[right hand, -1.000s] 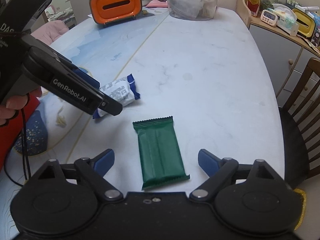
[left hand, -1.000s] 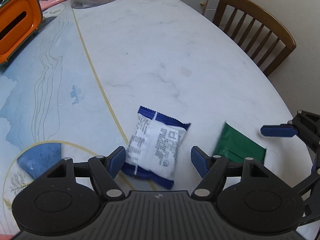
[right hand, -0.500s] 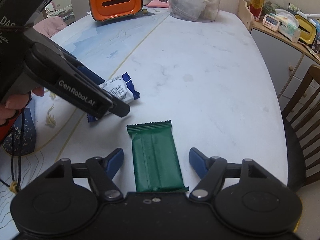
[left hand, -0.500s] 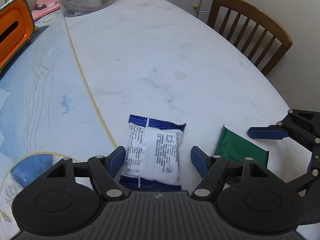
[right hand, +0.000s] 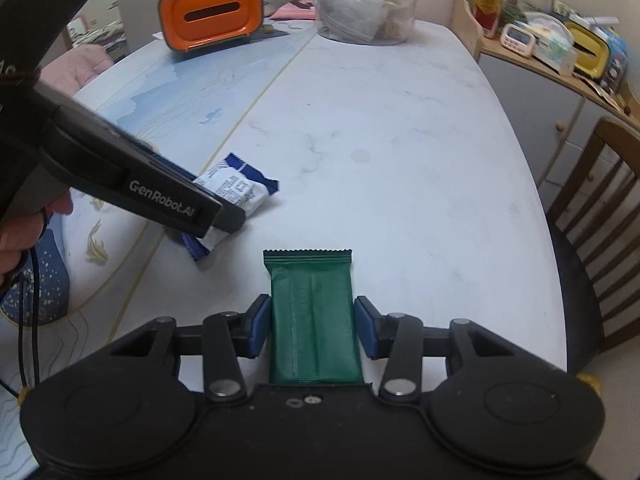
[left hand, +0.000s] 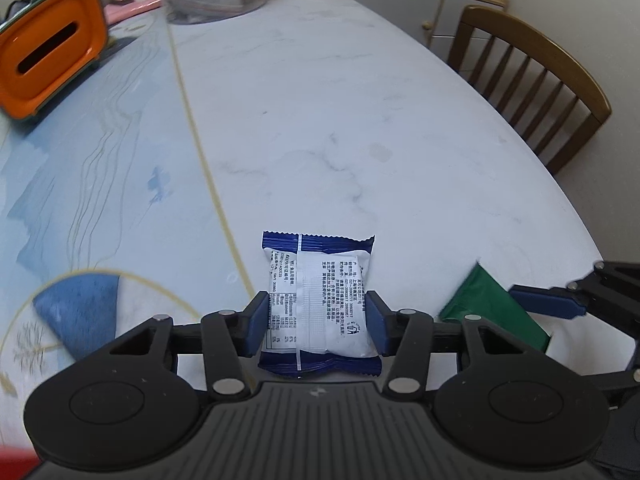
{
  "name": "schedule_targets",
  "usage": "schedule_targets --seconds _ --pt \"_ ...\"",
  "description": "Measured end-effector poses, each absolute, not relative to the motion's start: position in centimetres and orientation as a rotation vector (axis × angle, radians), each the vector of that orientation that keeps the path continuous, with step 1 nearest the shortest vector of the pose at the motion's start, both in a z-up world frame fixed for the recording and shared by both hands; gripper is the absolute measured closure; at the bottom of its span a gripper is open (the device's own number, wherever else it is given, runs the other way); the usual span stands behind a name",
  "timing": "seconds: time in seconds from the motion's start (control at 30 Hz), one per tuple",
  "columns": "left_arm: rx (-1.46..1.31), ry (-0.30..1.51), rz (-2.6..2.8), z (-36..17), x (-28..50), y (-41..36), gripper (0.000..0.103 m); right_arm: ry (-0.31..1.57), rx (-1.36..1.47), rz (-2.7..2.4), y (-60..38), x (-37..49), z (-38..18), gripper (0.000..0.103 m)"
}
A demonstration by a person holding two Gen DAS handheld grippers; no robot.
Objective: Organize snacks
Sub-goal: 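Carry both items into the box and open both grippers to release them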
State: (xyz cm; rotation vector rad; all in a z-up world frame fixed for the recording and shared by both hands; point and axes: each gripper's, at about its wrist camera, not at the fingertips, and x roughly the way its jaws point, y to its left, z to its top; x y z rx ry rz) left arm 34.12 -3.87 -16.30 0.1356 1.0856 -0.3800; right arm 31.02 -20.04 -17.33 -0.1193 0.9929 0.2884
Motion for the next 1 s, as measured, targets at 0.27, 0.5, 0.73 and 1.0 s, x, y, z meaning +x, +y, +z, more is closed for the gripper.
schedule_targets --seconds 0.27,0.5,0.73,1.0 --pt "0.040 1.072 -0.352 -13.8 30.9 -2.4 0.053 0.990 -0.105 0.278 -19.5 28.6 -15.2 0.060" --pt "-0.010 1.036 -0.333 -10.5 27.0 -1.1 0.053 0.962 -0.106 0.291 -18.6 26.0 -12.0 0.060" --pt "-0.057 1.001 -0.312 -7.1 22.7 0.8 0.053 0.931 -0.102 0.311 -17.5 23.3 -8.7 0.060" --pt "-0.097 0.961 -0.274 -4.3 17.7 3.9 0.053 0.888 -0.120 0.353 -15.3 20.0 -5.5 0.060"
